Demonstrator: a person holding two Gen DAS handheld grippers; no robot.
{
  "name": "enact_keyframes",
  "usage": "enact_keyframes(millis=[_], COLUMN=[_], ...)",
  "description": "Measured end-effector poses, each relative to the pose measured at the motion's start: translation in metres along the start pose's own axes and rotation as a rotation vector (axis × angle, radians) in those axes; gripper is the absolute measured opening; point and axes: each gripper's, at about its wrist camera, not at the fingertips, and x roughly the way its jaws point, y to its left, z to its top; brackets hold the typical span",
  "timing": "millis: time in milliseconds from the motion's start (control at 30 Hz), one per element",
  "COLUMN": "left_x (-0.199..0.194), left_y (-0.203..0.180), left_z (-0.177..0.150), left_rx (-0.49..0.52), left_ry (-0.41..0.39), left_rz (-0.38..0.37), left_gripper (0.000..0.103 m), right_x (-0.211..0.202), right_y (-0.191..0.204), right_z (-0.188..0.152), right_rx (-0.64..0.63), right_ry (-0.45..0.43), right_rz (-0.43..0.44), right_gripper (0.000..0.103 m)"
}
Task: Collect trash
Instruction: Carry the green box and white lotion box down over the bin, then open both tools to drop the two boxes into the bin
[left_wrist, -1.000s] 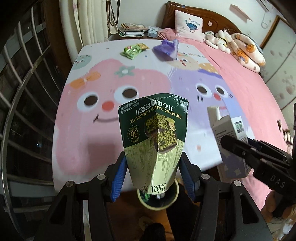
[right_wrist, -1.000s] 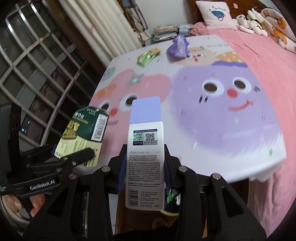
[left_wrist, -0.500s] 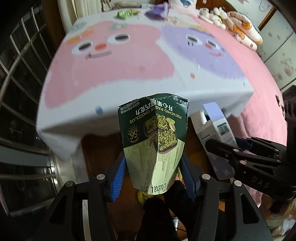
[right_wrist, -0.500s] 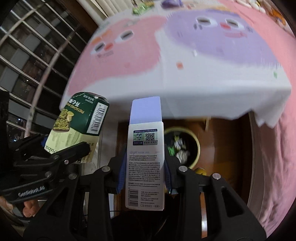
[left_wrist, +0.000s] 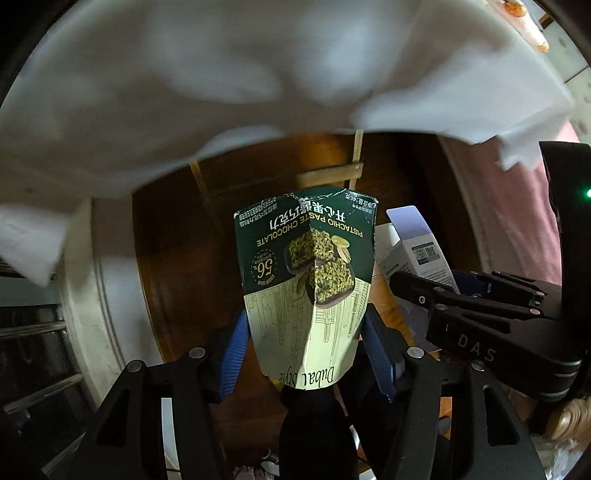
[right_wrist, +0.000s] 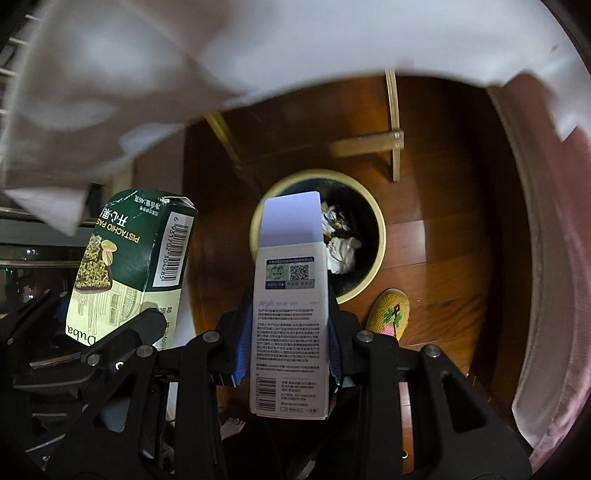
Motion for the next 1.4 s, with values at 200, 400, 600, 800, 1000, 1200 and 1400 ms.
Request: enact_keyframes(millis=[200,400,600,800,1000,1200,1400], left_x=[0.062,0.092,0.110,0.109,0.092,0.067,0.029], left_y=[0.000,0.001,0.010,0.022,0.033,0.037,0.035], left_z=[0.017,0.032,0.045,0.043,0.039,0.037,0.036], left_rx=[-0.026,-0.046,-0.069,-0.086,-0.096,-0.116,-0.127], left_ry=[0.024,0.008,0.039,0.014,-0.033,-0.074,-0.101], left_rz=[0.020,0.030,0.042,0.062,0.079,0.078,0.065], left_gripper=[0.066,0.073,0.082,0.091,0.094,0.094,0.094], right_x=[0.059,0.088,0.102,0.105,0.101,0.085,0.054], right_y=[-0.022,-0.035,-0.039,-0.039,-0.034,-0.024,-0.010], right_z=[0.013,0.028,0.044,0.053,0.057,0.053,0.046], right_rx=[0.047,0.061,0.072,0.087,0.078,0.053,0.029], right_ry=[0.037,0.043,0.042,0.024,0.002,-0.016,-0.039], right_rz=[0.005,-0.001,0.009,0.011,0.021,0.012,0.011], right_gripper=[0.031,0.031,0.031,0.058,0.060,0.061,0.061])
